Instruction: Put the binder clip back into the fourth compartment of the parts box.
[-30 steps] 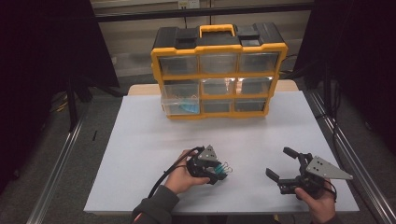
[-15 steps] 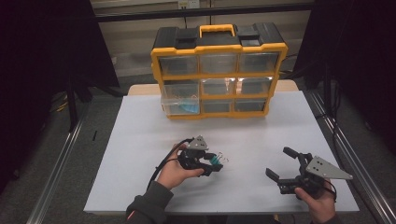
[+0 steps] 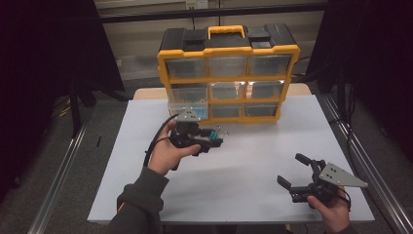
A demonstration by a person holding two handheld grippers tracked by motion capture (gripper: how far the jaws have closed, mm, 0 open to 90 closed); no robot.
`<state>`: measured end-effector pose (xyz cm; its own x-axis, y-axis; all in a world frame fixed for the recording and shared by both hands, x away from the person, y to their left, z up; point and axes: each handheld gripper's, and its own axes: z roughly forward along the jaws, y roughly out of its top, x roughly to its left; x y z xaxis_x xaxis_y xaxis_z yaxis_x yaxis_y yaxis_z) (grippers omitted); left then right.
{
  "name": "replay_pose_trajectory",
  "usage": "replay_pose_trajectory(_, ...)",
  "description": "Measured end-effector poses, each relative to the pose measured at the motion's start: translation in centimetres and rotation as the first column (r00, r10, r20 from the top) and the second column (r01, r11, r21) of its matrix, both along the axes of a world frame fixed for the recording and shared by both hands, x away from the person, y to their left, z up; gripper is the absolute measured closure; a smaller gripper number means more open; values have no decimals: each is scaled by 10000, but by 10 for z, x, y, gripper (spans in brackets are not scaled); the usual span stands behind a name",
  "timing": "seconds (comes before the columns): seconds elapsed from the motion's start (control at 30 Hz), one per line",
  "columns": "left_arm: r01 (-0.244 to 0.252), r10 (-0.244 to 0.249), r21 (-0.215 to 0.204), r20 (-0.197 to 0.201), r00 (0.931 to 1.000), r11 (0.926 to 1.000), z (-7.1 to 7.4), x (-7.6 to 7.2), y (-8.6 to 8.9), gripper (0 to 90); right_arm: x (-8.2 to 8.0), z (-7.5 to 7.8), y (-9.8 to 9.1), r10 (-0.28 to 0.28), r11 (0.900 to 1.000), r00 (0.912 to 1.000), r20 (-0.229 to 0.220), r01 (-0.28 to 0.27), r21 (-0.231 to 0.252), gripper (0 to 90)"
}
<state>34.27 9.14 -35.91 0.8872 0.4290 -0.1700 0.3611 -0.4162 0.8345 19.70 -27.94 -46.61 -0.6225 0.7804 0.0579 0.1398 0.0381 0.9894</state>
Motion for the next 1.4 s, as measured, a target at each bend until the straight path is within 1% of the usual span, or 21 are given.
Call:
replay_pose_trajectory(0.1, -341, 344, -125, 214, 9992, 9993, 24, 8, 5, 499, 0, 0, 0, 40, 10000, 10000, -6, -40, -19, 4)
replay_pose_trajectory(0.2, -462, 469, -331, 205, 9987, 9984, 34, 13, 7, 499, 0, 0, 0, -15, 10000, 10000, -11, 15, -22, 4)
replay_pose_trajectory(0.27, -833, 847, -391, 358, 9958, 9958, 45, 20, 12, 499, 0, 0, -1, -31, 10000, 10000, -17, 31, -47, 4)
replay_pose_trajectory(0.47, -1178, 1201, -492, 476, 9916, 9918, 60, 30, 17, 499, 1, 0, 0, -32, 10000, 10000, -1, 32, -5, 4)
replay_pose_trajectory(0.6, -1602, 1628, -489, 546, 9852, 9859, 69, 45, 22, 499, 1, 0, 0, -16, 10000, 10000, 18, 16, -16, 4)
replay_pose_trajectory(0.63, -1728, 1761, -601, 541, 9829, 9831, 70, 49, 23, 499, 1, 0, 0, -54, 10000, 10000, 12, 54, 25, 4)
replay_pose_trajectory(0.7, -1930, 1965, -557, 658, 9783, 9796, 72, 55, 26, 500, 1, 0, -1, -14, 10000, 10000, 54, 13, 40, 4)
replay_pose_trajectory(0.73, -1930, 1965, -557, 658, 9783, 9796, 72, 55, 26, 499, 1, 0, -1, -14, 10000, 10000, 54, 13, 40, 4)
replay_pose_trajectory(0.8, -2184, 2224, -608, 688, 9725, 9740, 71, 62, 28, 499, 0, 0, -1, -39, 10000, 10000, 38, 38, 46, 4)
replay_pose_trajectory(0.83, -2477, 2509, -496, 753, 9651, 9676, 69, 68, 30, 499, 0, 1, -1, -37, 10000, 10000, 33, 37, 66, 4)
replay_pose_trajectory(0.93, -2810, 2838, -435, 872, 9549, 9587, 64, 78, 34, 499, 0, 1, -1, -55, 9999, 10000, 57, 54, 113, 4)
replay_pose_trajectory(0.97, -2921, 2958, -544, 820, 9517, 9548, 63, 80, 35, 499, 0, 1, -1, -27, 9999, 10000, 36, 27, 98, 4)
replay_pose_trajectory(1.1, -3065, 3092, -421, 915, 9466, 9509, 58, 86, 36, 498, 0, 1, -1, -18, 9999, 10000, 46, 18, 111, 4)
replay_pose_trajectory(1.13, -3304, 3333, -448, 1023, 9373, 9428, 53, 86, 37, 496, 0, 1, -1, -51, 9999, 10000, 33, 50, 164, 4)
replay_pose_trajectory(1.17, -3423, 3472, -648, 910, 9334, 9373, 51, 87, 38, 450, 1, 1, -1, -75, 9998, 10000, 25, 74, 185, 4)
replay_pose_trajectory(1.2, -3423, 3472, -648, 910, 9334, 9373, 51, 87, 38, 381, 1, 0, -1, -37, 9999, 10000, 17, 37, 95, 4)
replay_pose_trajectory(1.27, -3459, 3528, -835, 913, 9312, 9346, 48, 85, 45, 334, 1, 1, -1, -73, 9998, 10000, -8, 73, 174, 4)
replay_pose_trajectory(1.3, -3419, 3505, -1015, 842, 9328, 9343, 47, 82, 47, 291, 1, 0, -1, -76, 9999, 10000, -5, 76, 139, 3)
replay_pose_trajectory(1.33, -3326, 3431, -1110, 940, 9346, 9365, 47, 79, 50, 265, 1, 0, -1, -50, 9999, 10000, 8, 50, 93, 3)
replay_pose_trajectory(1.37, -3348, 3469, -1177, 1040, 9321, 9349, 47, 75, 52, 252, 0, 0, -1, -83, 9999, 10000, 2, 83, 144, 3)
replay_pose_trajectory(1.4, -3192, 3345, -1338, 1130, 9356, 9382, 46, 72, 56, 242, 0, 0, -1, -58, 9998, 10000, 10, 57, 184, 3)
